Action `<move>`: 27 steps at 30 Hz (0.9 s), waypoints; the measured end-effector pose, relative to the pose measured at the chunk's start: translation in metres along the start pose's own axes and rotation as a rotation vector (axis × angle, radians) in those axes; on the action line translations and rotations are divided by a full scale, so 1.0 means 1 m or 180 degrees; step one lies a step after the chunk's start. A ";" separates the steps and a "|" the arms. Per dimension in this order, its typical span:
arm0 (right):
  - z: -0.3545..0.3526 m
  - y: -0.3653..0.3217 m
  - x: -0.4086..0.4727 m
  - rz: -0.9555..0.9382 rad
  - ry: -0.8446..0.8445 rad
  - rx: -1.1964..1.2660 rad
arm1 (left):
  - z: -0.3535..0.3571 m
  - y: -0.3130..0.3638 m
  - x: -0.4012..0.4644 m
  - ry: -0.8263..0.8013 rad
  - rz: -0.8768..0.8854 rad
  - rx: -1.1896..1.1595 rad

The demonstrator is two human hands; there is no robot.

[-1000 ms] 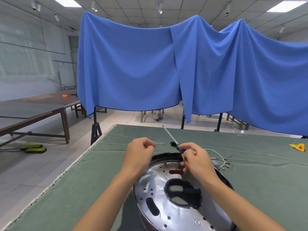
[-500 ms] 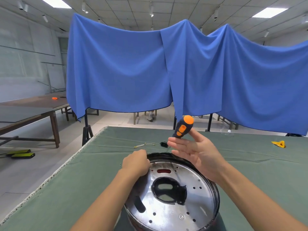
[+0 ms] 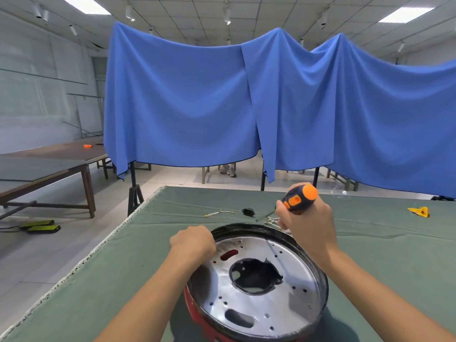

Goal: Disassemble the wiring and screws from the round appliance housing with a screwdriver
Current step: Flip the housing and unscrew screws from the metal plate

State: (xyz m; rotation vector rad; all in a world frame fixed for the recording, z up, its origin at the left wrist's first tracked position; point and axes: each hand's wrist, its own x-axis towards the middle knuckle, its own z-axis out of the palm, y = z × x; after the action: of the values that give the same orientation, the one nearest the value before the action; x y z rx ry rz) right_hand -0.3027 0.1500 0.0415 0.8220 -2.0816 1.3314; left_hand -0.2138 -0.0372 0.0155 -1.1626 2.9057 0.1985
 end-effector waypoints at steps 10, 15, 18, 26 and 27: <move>0.007 0.001 -0.017 0.0362 -0.0122 0.0813 | 0.000 0.028 0.017 0.0311 0.0949 -0.0677; -0.001 0.005 -0.011 0.0272 -0.0076 0.0821 | 0.006 0.024 0.030 0.0542 0.0600 -0.1007; 0.000 0.008 -0.010 0.0270 0.0038 0.0922 | 0.000 0.008 0.027 0.0499 0.0278 -0.0749; 0.021 -0.008 -0.006 0.0660 0.0197 0.1563 | -0.014 -0.013 0.003 0.0431 0.0062 -0.0128; 0.021 -0.011 -0.006 0.0630 0.0213 0.1560 | -0.013 -0.011 0.004 0.0517 0.0140 -0.0185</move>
State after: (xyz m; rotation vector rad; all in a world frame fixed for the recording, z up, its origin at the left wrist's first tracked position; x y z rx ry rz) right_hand -0.2930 0.1284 0.0360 0.7607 -1.8436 1.9949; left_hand -0.2082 -0.0494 0.0267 -1.1766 3.0881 0.1992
